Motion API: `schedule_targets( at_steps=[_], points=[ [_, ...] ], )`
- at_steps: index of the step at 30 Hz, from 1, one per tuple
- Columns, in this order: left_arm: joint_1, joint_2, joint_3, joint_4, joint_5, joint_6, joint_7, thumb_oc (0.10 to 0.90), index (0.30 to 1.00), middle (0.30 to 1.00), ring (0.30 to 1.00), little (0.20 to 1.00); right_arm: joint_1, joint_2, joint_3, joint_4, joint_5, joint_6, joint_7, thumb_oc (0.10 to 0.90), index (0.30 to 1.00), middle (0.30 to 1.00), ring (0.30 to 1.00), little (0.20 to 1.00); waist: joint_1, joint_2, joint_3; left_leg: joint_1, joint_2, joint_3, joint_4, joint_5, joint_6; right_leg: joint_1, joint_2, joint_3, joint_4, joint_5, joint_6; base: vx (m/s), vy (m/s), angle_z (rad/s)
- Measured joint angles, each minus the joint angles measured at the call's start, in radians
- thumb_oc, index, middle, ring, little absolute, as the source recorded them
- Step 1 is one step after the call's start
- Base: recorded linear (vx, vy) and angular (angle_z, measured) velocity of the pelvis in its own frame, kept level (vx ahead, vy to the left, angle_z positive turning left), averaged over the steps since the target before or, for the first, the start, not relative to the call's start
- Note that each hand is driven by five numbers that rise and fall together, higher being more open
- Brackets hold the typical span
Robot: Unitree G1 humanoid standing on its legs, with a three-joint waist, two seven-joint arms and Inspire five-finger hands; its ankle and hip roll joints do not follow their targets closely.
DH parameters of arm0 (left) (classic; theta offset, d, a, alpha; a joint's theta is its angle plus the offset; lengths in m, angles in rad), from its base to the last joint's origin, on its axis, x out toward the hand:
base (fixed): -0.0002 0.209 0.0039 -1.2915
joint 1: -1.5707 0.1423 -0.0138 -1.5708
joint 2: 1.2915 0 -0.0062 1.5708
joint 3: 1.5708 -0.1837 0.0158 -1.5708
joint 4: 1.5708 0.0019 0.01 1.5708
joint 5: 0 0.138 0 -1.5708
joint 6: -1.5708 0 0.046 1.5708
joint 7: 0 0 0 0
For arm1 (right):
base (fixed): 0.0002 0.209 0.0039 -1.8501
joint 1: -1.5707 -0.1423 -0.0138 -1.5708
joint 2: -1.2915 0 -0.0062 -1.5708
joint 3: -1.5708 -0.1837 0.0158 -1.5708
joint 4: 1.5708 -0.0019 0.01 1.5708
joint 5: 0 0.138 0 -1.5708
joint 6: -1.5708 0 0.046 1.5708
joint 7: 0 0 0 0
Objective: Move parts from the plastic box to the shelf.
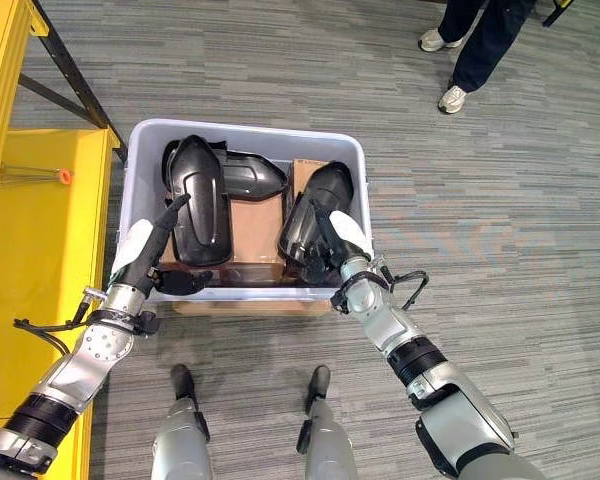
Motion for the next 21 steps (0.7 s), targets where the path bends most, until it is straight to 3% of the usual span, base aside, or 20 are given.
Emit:
schedule_targets(
  at_steps=[3, 9, 21],
  points=[
    [-0.01, -0.002, -0.007, 0.0, -0.001, 0.0, 0.014, 0.9, 1.0, 1.0, 1.0, 1.0, -0.024, 0.025, -0.003, 0.07, -0.009, 0.014, -0.033, 0.9, 1.0, 1.0, 1.0, 1.0, 0.001, 0.02, 0.012, -0.024, 0.0, -0.018, 0.011, -0.001, 0.001, -0.004, 0.0, -0.015, -0.002, 0.0, -0.001, 0.0, 0.017, 0.11],
    [-0.026, -0.002, -0.015, 0.0, -0.002, 0.0, 0.021, 0.9, 1.0, 1.0, 1.0, 1.0, -0.027, 0.035, -0.01, 0.077, -0.008, 0.019, -0.055, 0.9, 1.0, 1.0, 1.0, 1.0, 0.022, 0.032, 0.02, -0.044, 0.0, -0.022, 0.022, -0.005, 0.004, -0.018, -0.001, -0.017, -0.001, 0.001, -0.001, 0.0, 0.003, 0.01],
    [-0.04, -0.002, -0.036, 0.0, -0.003, 0.0, 0.043, 0.9, 1.0, 1.0, 1.0, 1.0, -0.101, 0.072, -0.015, 0.154, -0.008, 0.032, -0.076, 0.9, 1.0, 1.0, 1.0, 1.0, 0.034, 0.027, 0.026, -0.1, 0.0, -0.054, 0.051, -0.01, 0.008, -0.037, -0.002, -0.042, 0.003, 0.002, -0.002, 0.0, 0.017, 0.06]
  ],
)
